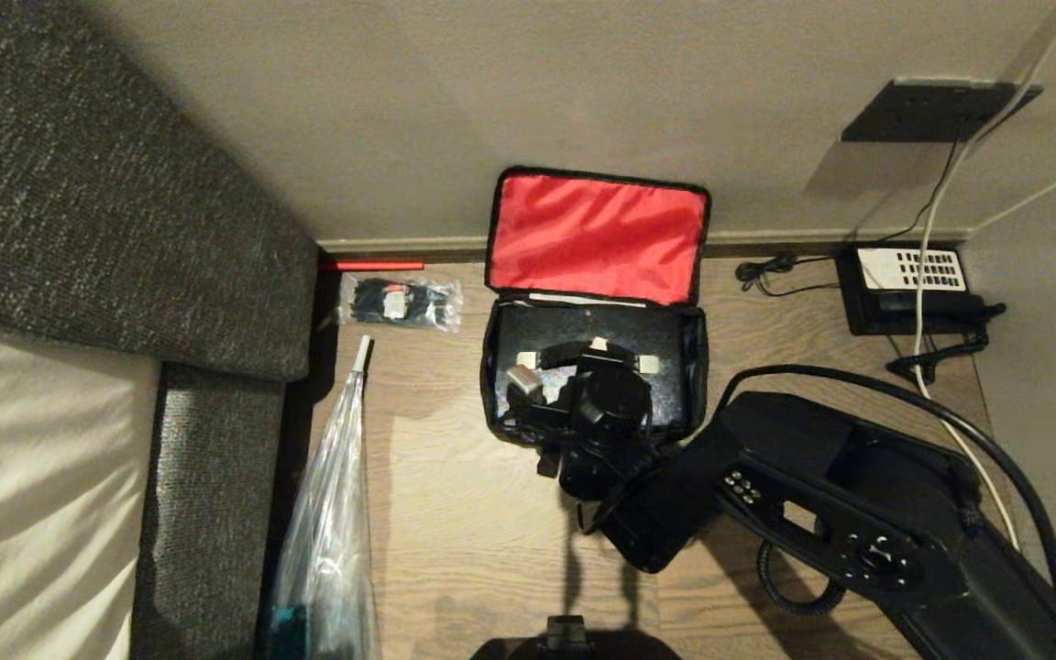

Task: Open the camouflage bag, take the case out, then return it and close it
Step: Lift the black box

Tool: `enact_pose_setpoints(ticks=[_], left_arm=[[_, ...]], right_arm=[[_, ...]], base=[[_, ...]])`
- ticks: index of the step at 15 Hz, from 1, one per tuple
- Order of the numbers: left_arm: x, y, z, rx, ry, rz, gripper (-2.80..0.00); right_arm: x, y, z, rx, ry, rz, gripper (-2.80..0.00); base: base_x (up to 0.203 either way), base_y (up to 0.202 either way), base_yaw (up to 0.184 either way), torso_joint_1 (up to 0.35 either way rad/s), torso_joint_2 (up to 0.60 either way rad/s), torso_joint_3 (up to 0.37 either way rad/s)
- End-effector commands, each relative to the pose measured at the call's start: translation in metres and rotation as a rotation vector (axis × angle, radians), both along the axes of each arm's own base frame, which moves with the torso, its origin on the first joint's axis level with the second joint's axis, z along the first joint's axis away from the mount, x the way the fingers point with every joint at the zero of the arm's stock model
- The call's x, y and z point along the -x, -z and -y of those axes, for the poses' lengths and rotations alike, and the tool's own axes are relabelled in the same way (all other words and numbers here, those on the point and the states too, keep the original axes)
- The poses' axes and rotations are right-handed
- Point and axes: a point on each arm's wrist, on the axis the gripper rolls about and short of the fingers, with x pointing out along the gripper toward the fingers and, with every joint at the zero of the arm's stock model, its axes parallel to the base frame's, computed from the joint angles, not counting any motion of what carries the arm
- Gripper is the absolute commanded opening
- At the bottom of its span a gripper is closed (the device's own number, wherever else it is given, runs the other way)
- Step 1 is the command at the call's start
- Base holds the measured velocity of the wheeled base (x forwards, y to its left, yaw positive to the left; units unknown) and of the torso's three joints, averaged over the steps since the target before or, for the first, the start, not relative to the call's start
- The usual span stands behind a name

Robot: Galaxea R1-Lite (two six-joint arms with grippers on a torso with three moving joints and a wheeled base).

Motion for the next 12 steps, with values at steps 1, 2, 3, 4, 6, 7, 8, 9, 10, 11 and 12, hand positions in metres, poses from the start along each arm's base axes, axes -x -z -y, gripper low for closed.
enact_pose_setpoints(ticks=[1,2,3,4,6,7,8,9,10,11,12], left_arm=[[0.0,0.001,0.0,0.0,-0.001,0.0,-2.8],[0.0,0.001,0.0,0.0,-0.002,-0.001,-2.8],[0.0,0.001,0.0,0.0,-0.002,-0.001,-2.8],[0.0,0.0,0.0,0.0,-0.002,0.001,-2.8],[0.0,0.001,0.0,0.0,-0.001,-0.001,-2.8],[0.0,0.001,0.0,0.0,0.0,-0.001,-2.8],[0.0,0.001,0.0,0.0,-0.002,-0.001,-2.8],[0.0,0.001,0.0,0.0,-0.002,-0.001,-2.8],[0.0,0.0,0.0,0.0,-0.001,0.001,-2.8],[0.0,0.001,0.0,0.0,0.0,0.001,-2.8],[0.0,0.001,0.0,0.0,-0.002,-0.001,-2.8]], right_arm=[[0.013,-0.033,0.004,-0.039,-0.007,0.044,-2.8],[0.016,-0.035,0.003,-0.039,-0.01,0.044,-2.8],[0.016,-0.035,0.003,-0.039,-0.01,0.044,-2.8],[0.019,-0.036,0.001,-0.039,-0.018,0.045,-2.8],[0.023,-0.04,-0.003,-0.041,-0.023,0.049,-2.8],[0.024,-0.04,-0.005,-0.044,-0.026,0.05,-2.8],[0.025,-0.041,-0.006,-0.045,-0.029,0.051,-2.8],[0.027,-0.042,-0.007,-0.047,-0.032,0.053,-2.8],[0.032,-0.048,-0.011,-0.056,-0.045,0.063,-2.8],[0.032,-0.049,-0.011,-0.057,-0.045,0.064,-2.8],[0.032,-0.054,-0.011,-0.069,-0.046,0.075,-2.8]], base=[[0.0,0.0,0.0,0.0,0.0,0.0],[0.0,0.0,0.0,0.0,0.0,0.0],[0.0,0.0,0.0,0.0,0.0,0.0],[0.0,0.0,0.0,0.0,0.0,0.0],[0.0,0.0,0.0,0.0,0.0,0.0],[0.0,0.0,0.0,0.0,0.0,0.0],[0.0,0.0,0.0,0.0,0.0,0.0],[0.0,0.0,0.0,0.0,0.0,0.0],[0.0,0.0,0.0,0.0,0.0,0.0],[0.0,0.0,0.0,0.0,0.0,0.0],[0.0,0.0,0.0,0.0,0.0,0.0]])
